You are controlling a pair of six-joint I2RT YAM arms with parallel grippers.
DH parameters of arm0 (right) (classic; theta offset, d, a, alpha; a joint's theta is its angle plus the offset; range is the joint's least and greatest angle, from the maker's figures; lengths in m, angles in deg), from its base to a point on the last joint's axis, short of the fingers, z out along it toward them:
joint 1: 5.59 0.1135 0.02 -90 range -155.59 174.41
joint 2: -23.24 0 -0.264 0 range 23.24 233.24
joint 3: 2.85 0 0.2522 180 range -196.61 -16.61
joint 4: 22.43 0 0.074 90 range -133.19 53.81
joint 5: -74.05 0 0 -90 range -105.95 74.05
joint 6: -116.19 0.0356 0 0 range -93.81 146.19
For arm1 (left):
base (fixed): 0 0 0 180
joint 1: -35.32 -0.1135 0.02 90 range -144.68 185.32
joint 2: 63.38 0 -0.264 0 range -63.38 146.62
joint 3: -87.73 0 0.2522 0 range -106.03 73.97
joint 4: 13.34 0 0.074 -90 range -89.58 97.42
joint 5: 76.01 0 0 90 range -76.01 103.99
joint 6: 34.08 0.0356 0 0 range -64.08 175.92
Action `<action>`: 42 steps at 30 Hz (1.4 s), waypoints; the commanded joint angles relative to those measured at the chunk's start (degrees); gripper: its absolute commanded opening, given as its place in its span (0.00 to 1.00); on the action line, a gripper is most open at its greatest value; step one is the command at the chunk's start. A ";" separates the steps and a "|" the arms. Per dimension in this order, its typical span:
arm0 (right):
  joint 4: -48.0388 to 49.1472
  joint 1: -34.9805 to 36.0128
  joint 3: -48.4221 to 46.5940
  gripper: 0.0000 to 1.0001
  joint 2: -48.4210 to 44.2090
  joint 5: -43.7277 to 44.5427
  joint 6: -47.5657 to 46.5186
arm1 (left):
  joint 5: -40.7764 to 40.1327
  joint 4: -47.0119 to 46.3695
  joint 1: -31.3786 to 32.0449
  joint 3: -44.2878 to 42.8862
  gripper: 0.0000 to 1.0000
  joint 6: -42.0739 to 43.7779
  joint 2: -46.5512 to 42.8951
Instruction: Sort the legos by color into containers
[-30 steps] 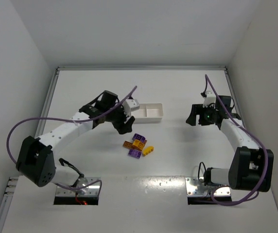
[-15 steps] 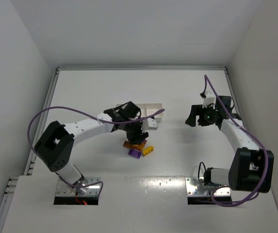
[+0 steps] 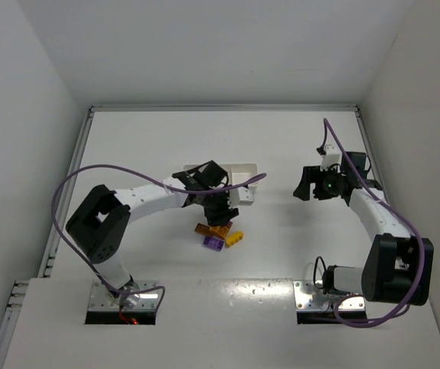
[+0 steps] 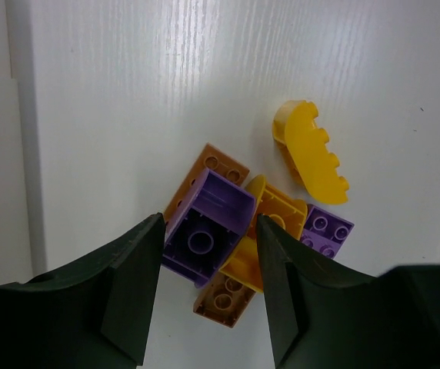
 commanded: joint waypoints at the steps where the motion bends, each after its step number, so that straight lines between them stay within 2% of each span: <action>1: 0.96 -0.09 -0.67 0.79 -1.33 -1.23 -0.86 | -0.07 -2.12 0.81 -2.17 0.57 0.54 1.39; 5: 0.96 -0.09 -0.67 0.79 -0.81 -1.23 -0.86 | -0.07 -2.64 0.81 -2.17 0.51 0.02 2.53; 13: 0.96 -0.09 -0.67 0.79 -0.81 -1.23 -0.86 | -0.60 -2.64 0.81 -2.17 0.21 0.02 3.68; 23: 0.96 -0.09 -0.14 0.79 -0.81 -1.23 -0.86 | -1.82 -2.64 0.81 -2.77 0.01 -5.51 -2.02; 32: 0.96 -0.09 -0.14 0.79 -0.81 -2.29 -0.86 | -5.60 -2.64 0.81 -5.59 0.00 -13.15 -9.32; 35: 0.96 -0.09 -0.14 0.79 -0.28 -2.29 -0.86 | -7.71 -2.64 -2.33 -5.59 0.00 -15.01 -9.85; 42: 0.96 0.43 -0.14 0.79 -0.28 -2.29 -0.86 | -18.34 -6.41 -11.82 -6.12 0.00 -22.21 -6.96</action>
